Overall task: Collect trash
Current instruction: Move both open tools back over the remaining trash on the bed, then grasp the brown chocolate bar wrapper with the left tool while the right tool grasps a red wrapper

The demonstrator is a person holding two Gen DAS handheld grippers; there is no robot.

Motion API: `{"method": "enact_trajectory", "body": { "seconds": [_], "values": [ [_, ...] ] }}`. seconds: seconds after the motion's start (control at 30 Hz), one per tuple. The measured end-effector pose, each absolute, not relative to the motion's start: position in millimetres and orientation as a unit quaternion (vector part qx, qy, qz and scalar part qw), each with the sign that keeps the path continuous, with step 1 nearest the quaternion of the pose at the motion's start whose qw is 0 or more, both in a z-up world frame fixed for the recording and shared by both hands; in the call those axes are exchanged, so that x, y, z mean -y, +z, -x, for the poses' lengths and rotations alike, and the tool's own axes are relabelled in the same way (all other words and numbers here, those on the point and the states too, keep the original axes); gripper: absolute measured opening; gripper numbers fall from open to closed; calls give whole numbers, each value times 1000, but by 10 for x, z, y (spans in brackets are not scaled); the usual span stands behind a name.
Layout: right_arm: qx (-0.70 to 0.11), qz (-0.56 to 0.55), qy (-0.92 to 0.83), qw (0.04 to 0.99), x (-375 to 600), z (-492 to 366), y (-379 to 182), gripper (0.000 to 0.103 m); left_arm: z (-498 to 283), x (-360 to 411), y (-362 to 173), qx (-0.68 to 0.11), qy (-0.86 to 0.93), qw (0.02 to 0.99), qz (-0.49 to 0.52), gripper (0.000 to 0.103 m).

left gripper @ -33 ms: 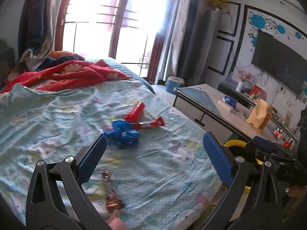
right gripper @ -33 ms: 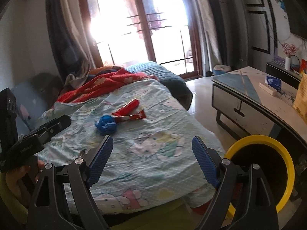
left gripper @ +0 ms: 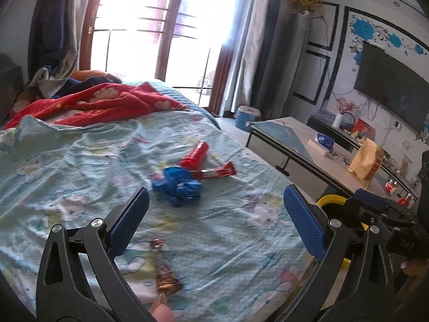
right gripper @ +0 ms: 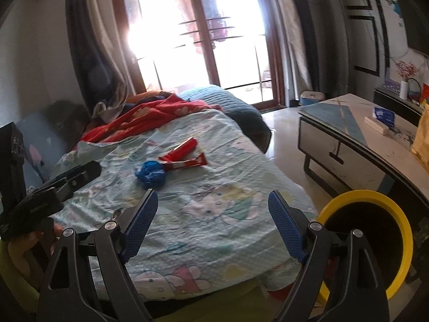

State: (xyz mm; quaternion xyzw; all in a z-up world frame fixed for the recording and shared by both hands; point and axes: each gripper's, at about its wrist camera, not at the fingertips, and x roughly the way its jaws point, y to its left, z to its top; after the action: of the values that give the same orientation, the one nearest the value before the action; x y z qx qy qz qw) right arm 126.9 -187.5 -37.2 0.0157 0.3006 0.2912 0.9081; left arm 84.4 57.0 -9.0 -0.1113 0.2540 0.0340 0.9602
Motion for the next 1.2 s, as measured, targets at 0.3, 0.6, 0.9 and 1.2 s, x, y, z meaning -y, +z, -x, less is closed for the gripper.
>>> {"method": "enact_trajectory", "body": {
  "seconds": [0.3,0.6,0.9,1.2],
  "values": [
    [-315,7,327,891,1375,-1359,-423,82,-739,-918,-254,-281,53,951,114,92],
    [-333,20,329,884,903,-1699,-529,82,-681,-1126,-514,-320,45,934,153,87],
    [-362,17,287,887,576,-2353,-786,77,-657,-1137,-777,-361,22,914,184,61],
    [-415,-9,262,871,304,-2972,-1068,62,-696,-1107,-913,-377,5,905,194,48]
  ]
}}
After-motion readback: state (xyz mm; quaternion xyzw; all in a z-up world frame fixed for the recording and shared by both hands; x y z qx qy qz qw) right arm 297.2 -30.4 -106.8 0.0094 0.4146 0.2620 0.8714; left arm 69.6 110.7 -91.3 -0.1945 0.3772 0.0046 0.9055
